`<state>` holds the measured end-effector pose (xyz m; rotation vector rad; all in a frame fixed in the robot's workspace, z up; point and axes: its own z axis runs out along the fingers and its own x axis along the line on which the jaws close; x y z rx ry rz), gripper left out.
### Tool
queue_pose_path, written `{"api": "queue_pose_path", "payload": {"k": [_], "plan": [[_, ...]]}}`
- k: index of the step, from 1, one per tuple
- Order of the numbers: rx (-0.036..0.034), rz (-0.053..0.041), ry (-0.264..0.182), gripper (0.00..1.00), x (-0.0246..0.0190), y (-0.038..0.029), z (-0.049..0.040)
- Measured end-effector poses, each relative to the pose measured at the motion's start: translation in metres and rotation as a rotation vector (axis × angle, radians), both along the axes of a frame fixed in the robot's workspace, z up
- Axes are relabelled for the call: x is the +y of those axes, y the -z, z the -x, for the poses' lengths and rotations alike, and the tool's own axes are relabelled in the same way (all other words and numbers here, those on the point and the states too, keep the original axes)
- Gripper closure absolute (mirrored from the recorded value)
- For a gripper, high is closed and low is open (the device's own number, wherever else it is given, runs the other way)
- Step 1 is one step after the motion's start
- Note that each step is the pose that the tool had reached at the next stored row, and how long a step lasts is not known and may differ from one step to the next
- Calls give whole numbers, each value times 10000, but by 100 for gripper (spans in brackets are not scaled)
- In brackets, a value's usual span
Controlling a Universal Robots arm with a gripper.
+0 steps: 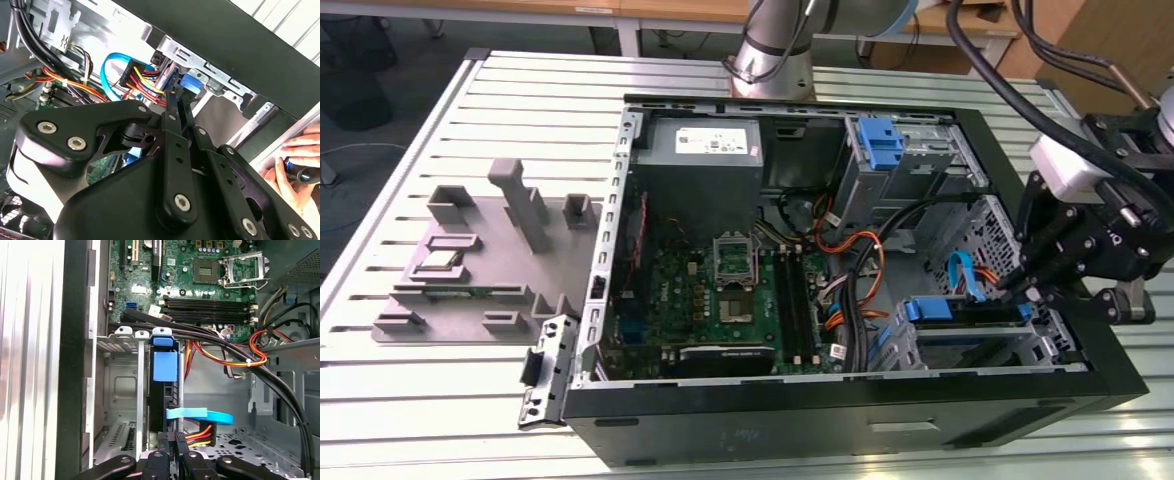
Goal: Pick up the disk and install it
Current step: 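Insert the second disk wire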
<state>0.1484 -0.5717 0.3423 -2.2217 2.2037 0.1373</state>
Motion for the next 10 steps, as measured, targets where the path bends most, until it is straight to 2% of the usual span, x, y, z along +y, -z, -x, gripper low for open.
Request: {"api": "queue_pose_path", "payload": {"k": [10], "plan": [[2, 30, 0, 83, -1, 22, 0]]}}
